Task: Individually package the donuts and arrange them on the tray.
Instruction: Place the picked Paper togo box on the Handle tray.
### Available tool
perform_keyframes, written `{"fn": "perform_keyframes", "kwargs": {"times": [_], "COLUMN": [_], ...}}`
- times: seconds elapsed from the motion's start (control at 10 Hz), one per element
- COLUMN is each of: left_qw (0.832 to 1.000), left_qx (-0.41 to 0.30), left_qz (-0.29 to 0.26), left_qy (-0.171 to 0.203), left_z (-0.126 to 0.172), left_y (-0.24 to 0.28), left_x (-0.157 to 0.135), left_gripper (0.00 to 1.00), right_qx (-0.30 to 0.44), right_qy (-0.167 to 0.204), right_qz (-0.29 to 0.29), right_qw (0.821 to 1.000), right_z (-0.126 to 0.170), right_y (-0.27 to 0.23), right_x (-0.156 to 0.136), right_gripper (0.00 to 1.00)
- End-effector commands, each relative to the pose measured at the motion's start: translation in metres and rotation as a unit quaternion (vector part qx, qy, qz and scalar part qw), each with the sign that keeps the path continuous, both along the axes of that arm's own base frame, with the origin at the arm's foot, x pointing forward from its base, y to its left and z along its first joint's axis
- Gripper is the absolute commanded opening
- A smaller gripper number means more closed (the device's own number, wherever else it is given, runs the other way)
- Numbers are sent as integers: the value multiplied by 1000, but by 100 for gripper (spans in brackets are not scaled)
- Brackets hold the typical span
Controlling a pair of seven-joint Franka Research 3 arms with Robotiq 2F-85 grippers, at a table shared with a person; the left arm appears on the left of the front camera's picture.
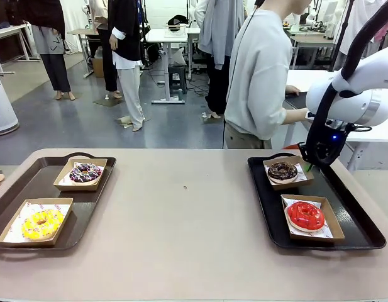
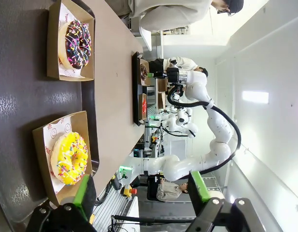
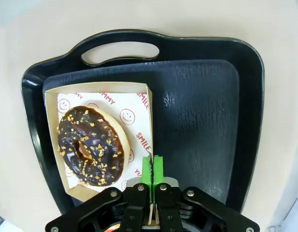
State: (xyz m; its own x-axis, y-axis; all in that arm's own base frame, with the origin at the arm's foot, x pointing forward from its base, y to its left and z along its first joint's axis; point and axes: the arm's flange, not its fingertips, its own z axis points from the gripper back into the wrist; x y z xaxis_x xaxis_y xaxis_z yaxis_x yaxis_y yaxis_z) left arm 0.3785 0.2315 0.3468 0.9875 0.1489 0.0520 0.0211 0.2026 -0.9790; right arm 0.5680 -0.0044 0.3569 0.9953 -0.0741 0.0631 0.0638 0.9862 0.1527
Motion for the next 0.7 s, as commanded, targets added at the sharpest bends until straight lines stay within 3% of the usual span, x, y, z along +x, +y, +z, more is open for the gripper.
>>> {"fn": "perform_keyframes", "kwargs": {"times": [0.0,0.3,0.4,0.6], "left_qw": [1000,1000,1000,1000], "left_qx": [-1,-1,-1,-1], "left_qz": [-6,-6,-6,-6], "left_qy": [-2,-2,-2,-2], "left_z": [2,2,2,2], "left_y": [1,1,1,1], "left_x": [0,0,0,0], "left_gripper": [100,100,100,100], "right_qx": [-2,4,5,6], "right_qy": [-6,-12,-15,-16], "right_qz": [-3,-1,-1,-4], "right_qw": [1000,1000,1000,1000], "right_z": [-5,1,4,8], "right_y": [0,0,-1,-2], "right_x": [3,1,0,-2], "right_gripper": [1,92,100,100]}}
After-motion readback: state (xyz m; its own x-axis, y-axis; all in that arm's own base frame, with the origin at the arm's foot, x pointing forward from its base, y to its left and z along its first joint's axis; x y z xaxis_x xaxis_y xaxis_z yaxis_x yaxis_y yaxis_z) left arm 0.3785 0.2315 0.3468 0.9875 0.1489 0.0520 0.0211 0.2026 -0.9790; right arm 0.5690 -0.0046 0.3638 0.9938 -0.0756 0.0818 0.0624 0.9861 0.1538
